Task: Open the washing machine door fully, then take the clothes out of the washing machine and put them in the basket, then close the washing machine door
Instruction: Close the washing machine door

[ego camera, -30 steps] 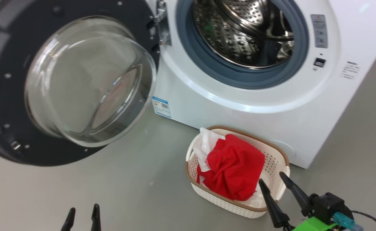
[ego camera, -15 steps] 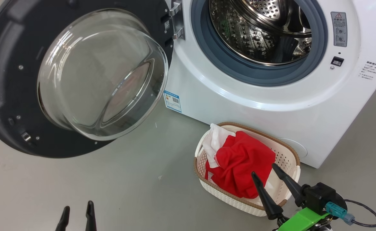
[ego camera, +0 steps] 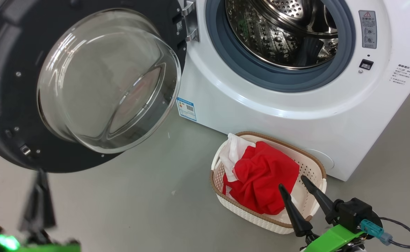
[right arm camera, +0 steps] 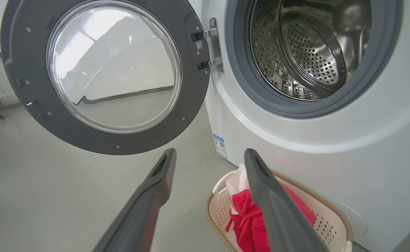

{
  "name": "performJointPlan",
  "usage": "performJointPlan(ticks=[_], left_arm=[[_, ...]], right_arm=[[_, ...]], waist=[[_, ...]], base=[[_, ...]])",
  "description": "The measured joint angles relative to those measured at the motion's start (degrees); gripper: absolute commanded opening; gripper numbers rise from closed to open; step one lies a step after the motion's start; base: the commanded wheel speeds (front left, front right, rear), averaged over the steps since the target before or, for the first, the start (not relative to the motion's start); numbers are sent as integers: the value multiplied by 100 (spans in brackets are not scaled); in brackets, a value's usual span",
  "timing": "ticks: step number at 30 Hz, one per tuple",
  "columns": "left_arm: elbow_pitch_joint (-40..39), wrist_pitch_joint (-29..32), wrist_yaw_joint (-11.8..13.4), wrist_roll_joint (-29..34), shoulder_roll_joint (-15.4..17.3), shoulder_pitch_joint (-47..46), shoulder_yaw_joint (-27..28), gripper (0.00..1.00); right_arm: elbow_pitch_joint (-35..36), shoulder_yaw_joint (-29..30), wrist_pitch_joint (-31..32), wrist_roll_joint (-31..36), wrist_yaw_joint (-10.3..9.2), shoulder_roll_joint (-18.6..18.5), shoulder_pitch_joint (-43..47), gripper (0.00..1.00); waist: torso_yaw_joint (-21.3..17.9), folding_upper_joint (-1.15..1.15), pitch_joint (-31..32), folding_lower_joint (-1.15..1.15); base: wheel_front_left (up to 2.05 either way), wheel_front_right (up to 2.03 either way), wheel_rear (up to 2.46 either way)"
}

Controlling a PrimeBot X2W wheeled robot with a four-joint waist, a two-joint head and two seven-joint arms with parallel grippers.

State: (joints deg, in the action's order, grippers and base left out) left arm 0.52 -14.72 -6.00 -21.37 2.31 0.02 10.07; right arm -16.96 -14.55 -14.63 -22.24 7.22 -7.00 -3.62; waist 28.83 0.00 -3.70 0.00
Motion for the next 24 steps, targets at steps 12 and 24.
performJointPlan(ticks=[12,24], left_arm=[[31,-8,-116,-709,1795,-2649,872,0],[3179,191,-116,-2625,3362,-4565,297,0]], right_arm=[[133,282,0,73,0,82,197,100],[220,330,0,197,0,18,95,100]], waist=[[-16,0,-155,0],[-112,0,-568,0]], base=[[0,0,0],[0,0,0]])
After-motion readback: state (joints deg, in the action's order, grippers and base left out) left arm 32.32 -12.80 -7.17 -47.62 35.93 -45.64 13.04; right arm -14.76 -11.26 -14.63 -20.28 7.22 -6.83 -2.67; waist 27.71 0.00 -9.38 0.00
